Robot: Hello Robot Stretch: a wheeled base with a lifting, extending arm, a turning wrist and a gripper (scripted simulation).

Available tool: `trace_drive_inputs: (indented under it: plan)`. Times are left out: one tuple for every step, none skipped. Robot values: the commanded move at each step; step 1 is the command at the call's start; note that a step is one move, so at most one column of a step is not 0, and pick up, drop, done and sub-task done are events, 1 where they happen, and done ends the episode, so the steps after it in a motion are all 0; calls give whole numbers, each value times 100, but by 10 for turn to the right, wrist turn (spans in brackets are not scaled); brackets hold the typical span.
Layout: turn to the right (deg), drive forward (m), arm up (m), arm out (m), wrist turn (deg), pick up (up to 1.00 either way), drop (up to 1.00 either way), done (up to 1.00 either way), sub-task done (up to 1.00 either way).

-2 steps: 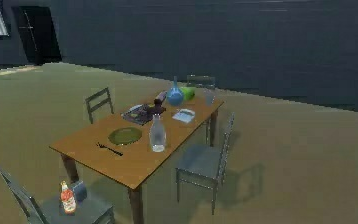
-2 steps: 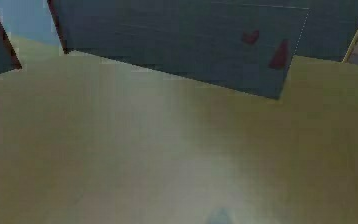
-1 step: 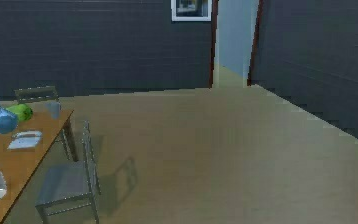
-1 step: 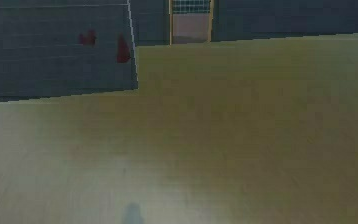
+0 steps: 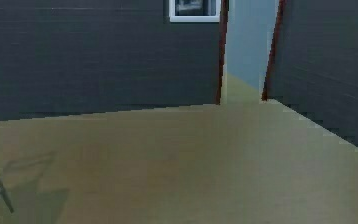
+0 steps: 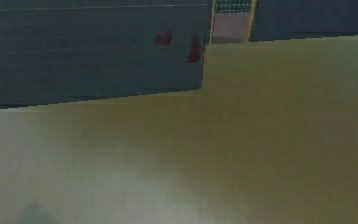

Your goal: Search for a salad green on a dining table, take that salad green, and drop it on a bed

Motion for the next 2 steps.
trace_drive_inputs:
  plan:
    - [-60,0,0,0,0,0,0,0,0]
    - [0,55,0,0,0,0,0,0,0]
